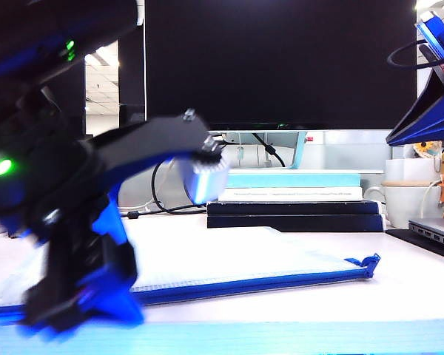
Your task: Pick up the transparent plastic file bag with a blue zipper and open its zipper.
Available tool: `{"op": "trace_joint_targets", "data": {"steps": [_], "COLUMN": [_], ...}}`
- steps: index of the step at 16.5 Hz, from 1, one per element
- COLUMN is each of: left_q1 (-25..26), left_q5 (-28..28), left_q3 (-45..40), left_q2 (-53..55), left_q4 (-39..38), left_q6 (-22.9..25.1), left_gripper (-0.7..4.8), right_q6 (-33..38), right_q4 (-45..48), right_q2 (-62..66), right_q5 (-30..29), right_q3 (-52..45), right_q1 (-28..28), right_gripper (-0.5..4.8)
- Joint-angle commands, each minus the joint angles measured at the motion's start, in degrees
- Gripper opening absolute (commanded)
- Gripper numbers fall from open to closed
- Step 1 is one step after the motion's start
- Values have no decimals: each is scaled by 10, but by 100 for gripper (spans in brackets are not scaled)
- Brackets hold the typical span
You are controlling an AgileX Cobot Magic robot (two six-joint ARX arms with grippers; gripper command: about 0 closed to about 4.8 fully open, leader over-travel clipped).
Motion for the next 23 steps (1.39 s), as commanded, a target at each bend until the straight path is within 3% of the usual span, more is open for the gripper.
{"op": "trace_joint_targets", "data": {"steps": [1, 9, 10, 11, 12, 15, 18, 19, 21, 22, 23], "left_q1": [-3, 15, 19, 23, 27, 31, 31, 31, 31, 31, 31], "left_q5": [26, 6, 0, -8, -8, -9, -23, -23, -33, -43, -43], "left_q3": [31, 31, 31, 31, 33, 76, 127, 135, 175, 210, 220], "left_q2": [1, 66, 67, 66, 66, 66, 65, 64, 47, -1, -52], "left_q4": [18, 2, -1, -4, -7, -32, -47, -54, -122, -185, -194], "left_q6": [-25, -23, -20, -19, -14, -11, 0, 5, 17, 19, 31], "left_gripper": [330, 267, 224, 70, 6, -7, -7, -7, -7, -7, -7], "right_q6": [-11, -19, -19, -19, -19, -17, -9, -9, -10, -23, -54], "right_q4": [-5, -2, -2, -2, -2, -3, -6, -7, -11, -12, -23], "right_q2": [-1, -1, -1, -1, -1, -1, -1, -1, -1, -1, -1], "right_q5": [-4, -2, -2, -2, -2, -4, -49, -50, -56, -58, -58], "right_q3": [2, 2, 2, 2, 2, 2, 2, 2, 2, 2, 2], "right_q1": [0, 0, 0, 0, 0, 0, 0, 0, 0, 0, 0], "right_gripper": [-9, -8, -8, -8, -8, -8, 1, 18, 139, 149, 149]}}
